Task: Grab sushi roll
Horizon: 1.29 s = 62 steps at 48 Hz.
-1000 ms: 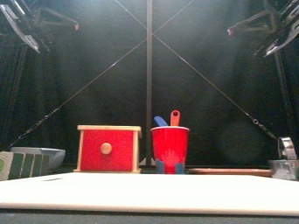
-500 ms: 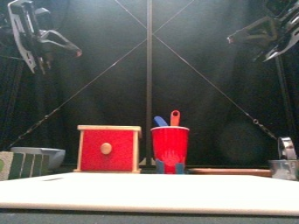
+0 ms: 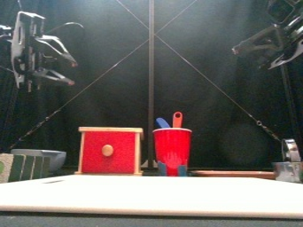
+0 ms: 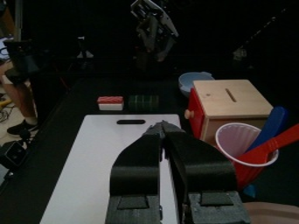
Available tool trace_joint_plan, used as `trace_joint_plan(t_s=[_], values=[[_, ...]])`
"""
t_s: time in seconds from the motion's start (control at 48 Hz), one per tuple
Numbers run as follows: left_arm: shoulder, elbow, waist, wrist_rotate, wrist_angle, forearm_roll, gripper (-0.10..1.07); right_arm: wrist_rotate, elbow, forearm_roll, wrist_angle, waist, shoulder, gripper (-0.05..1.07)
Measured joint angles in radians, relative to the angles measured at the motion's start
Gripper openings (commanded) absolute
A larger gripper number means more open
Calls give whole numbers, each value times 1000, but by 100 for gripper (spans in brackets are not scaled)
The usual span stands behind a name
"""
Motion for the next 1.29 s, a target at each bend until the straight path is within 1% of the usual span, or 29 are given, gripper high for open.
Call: trace_joint_plan(t_s=[0.146,0.271,0.333,0.375,0.646,0.75,0.833,1.062,1.292], values=[[49,-5,0,0,46,-21,86,-2,8,0,0,0,2,1],[57,-5,5,0,81,-38,86,-2,11,0,0,0,2,1],[58,-5,18,-2,98,-40,86,-2,9,0,0,2,2,1],[58,-5,31,0,109,-41,86,-2,11,0,0,0,3,1],[63,-6,178,0,204,0,86,-2,11,0,0,0,3,1],[71,-6,215,-2,221,11,86,0,11,0,0,-2,3,1],[87,-6,239,-2,239,14,86,-2,11,0,0,-6,3,1],[133,-6,279,-2,272,34,86,-2,11,0,0,-17,3,1],[147,-6,301,-18,282,38,86,0,11,0,0,-23,3,1]])
